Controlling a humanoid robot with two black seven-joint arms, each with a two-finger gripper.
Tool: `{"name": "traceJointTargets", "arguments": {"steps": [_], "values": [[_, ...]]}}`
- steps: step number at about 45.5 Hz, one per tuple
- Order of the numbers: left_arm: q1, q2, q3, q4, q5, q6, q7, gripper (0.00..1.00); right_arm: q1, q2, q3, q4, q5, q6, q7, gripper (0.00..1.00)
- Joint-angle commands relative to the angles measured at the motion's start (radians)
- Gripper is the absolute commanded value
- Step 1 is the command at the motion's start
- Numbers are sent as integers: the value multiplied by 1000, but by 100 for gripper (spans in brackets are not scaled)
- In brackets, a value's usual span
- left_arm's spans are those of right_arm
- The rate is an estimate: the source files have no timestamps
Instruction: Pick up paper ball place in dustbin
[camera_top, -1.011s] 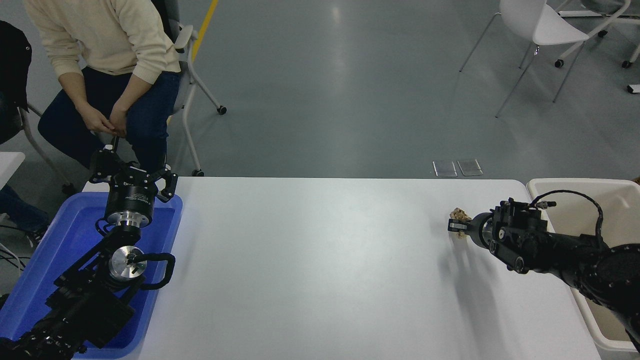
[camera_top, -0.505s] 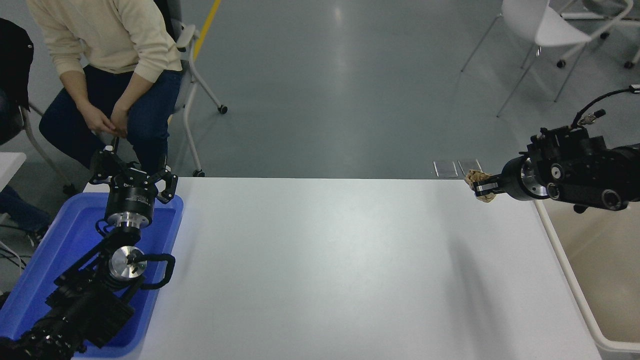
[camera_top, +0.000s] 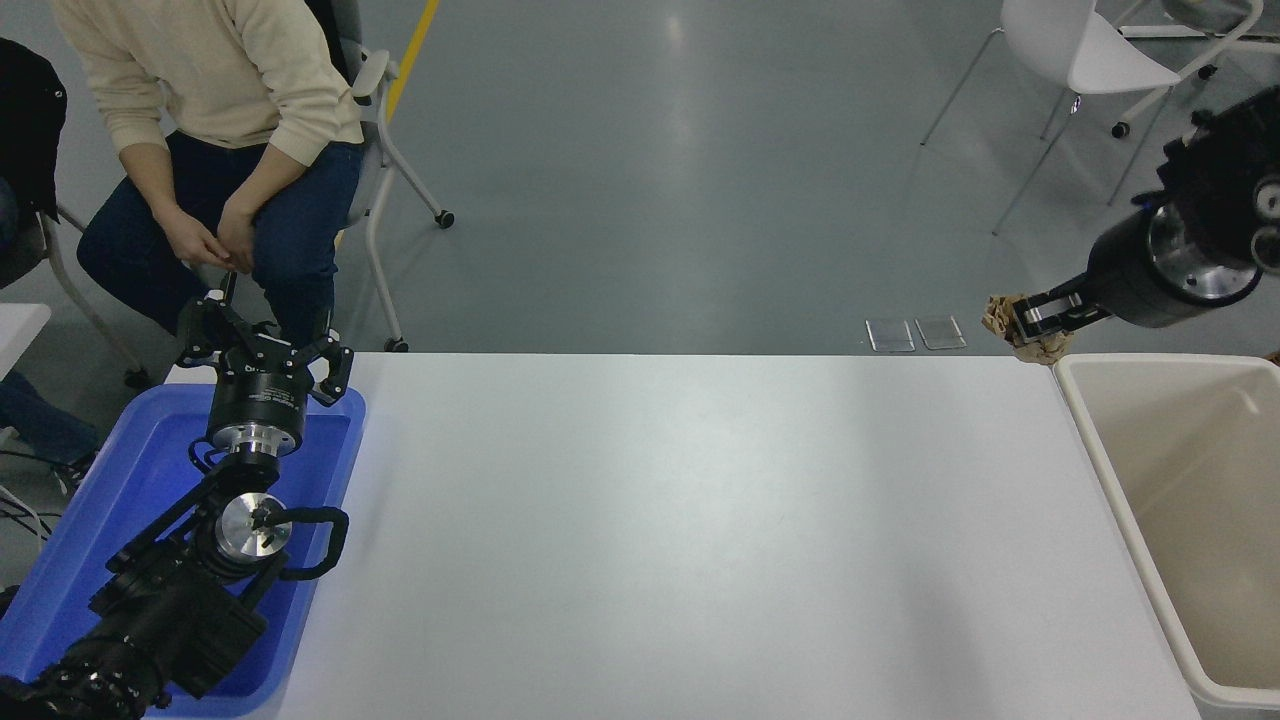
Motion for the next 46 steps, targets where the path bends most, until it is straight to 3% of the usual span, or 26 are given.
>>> {"name": "traceJointTargets", "arguments": {"steps": [1,7,11,23,28,41,46], "values": [[0,0,1,0,-1,0,0,99,54,-2,-42,17,28,48,2,26],[-1,-1,1,0,-1,0,-1,99,46,-55,-137,-21,-1,38,-3,27],[0,-1,2,0,-1,0,-1,99,30,-129,-165,-66,-94,36,-3,27],[-1,-1,2,0,-1,0,-3,99,-134,-410,-146,-271,-323,34,-1,29],[-1,-1,2,0,-1,0,-3,99,-265,-525,-51,-381,-359,7,-1,29],[-1,-1,2,0,-1,0,-3,99,-855,-546,429,-638,-356,-150,-3,29],[-1,-1,2,0,-1,0,-3,99,-1045,-496,581,-731,-342,-241,-4,29]]}}
